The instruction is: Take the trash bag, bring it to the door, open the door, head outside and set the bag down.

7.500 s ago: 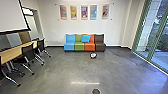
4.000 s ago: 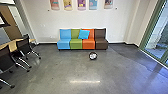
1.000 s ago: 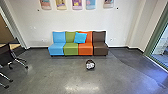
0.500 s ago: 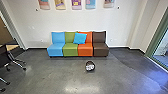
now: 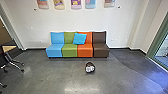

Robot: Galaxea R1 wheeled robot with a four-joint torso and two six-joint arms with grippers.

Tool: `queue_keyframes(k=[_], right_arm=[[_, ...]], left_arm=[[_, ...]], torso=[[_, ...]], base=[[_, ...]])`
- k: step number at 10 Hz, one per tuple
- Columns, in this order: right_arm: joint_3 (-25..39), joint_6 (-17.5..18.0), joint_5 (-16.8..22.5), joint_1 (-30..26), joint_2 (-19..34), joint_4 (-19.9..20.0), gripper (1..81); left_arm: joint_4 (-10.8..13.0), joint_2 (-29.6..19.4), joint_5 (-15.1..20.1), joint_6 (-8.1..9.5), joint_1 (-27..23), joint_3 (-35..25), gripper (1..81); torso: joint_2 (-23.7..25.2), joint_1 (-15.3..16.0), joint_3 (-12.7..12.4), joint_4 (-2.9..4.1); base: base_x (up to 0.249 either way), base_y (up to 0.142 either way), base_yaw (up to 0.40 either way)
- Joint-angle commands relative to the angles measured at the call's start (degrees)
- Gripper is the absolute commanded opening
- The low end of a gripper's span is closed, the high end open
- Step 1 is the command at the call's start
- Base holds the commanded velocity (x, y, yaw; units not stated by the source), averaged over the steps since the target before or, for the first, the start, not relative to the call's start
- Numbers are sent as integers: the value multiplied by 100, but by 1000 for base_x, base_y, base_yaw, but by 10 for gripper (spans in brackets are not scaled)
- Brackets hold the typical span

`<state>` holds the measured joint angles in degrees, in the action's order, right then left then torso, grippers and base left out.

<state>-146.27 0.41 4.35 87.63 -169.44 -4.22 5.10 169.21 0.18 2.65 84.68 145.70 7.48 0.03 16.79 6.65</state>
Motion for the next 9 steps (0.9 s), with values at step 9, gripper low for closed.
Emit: queue_keyframes(k=[9], right_arm=[[82, -24, 382, -197, -5, -44, 811]], left_arm=[[-17, -26, 351, -36, -183, -33, 811]], torso=[[-2, 0, 2, 0]], base=[[148, 0, 0]])
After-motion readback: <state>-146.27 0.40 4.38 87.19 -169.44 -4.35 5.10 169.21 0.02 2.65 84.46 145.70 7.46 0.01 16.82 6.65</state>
